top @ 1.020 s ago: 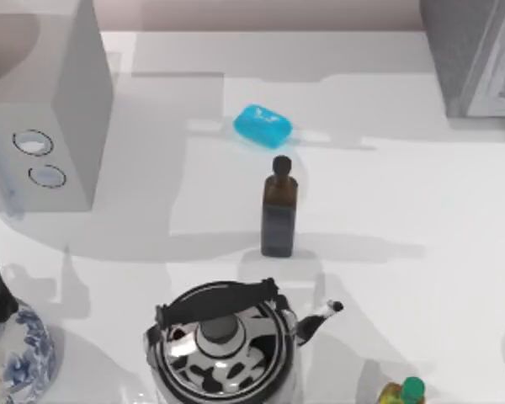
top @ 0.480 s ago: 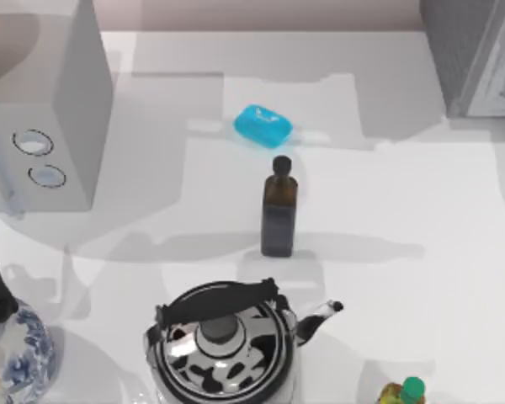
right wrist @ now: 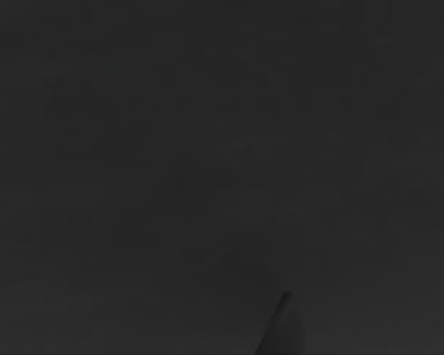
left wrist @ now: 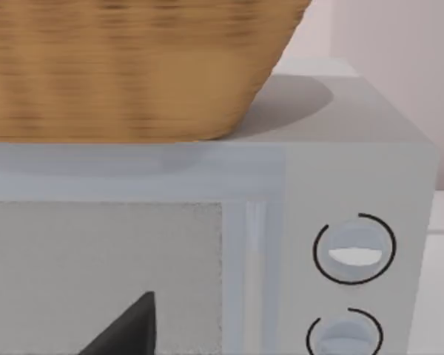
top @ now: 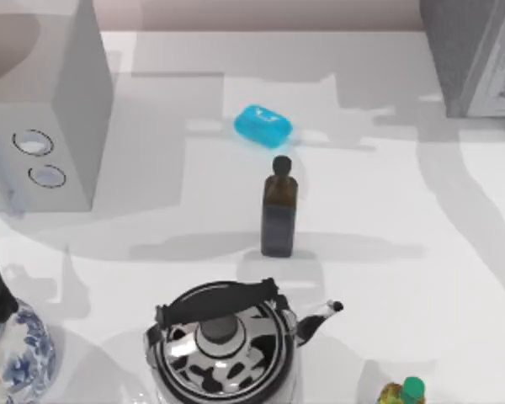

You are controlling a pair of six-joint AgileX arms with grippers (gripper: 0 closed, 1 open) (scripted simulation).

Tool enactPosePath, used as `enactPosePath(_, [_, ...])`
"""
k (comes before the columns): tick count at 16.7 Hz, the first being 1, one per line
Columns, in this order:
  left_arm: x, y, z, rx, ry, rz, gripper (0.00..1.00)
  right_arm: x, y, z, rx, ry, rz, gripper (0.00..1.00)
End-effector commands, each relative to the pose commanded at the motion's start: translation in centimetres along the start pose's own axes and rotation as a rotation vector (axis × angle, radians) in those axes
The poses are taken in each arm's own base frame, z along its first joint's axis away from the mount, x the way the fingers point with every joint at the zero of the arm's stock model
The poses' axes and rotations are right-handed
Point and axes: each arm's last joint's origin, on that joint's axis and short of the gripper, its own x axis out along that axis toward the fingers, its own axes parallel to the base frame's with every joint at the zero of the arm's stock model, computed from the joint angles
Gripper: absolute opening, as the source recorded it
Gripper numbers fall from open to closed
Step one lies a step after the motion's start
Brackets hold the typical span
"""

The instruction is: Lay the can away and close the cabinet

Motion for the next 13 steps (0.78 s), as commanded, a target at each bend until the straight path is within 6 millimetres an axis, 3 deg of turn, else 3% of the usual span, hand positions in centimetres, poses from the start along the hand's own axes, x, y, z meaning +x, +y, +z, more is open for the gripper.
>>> enactPosePath(3, [0.0,0.0,0.0,0.000,0.000,0.000,1.00,0.0,0.0,0.0,0.000,-0.001,0.000,1.00])
enactPosePath(5, [0.0,0.0,0.0,0.000,0.000,0.000,1.00,-0.6,-1.0,0.5,-0.008,-0.014,-0.051,1.00])
enactPosePath(11, [0.0,0.0,0.0,0.000,0.000,0.000,1.00,3.7,-1.0,0.5,-0.007,-0.015,-0.046,1.00])
enactPosePath(13, [0.0,0.0,0.0,0.000,0.000,0.000,1.00,4.3,-1.1,0.5,-0.008,-0.014,-0.050,1.00])
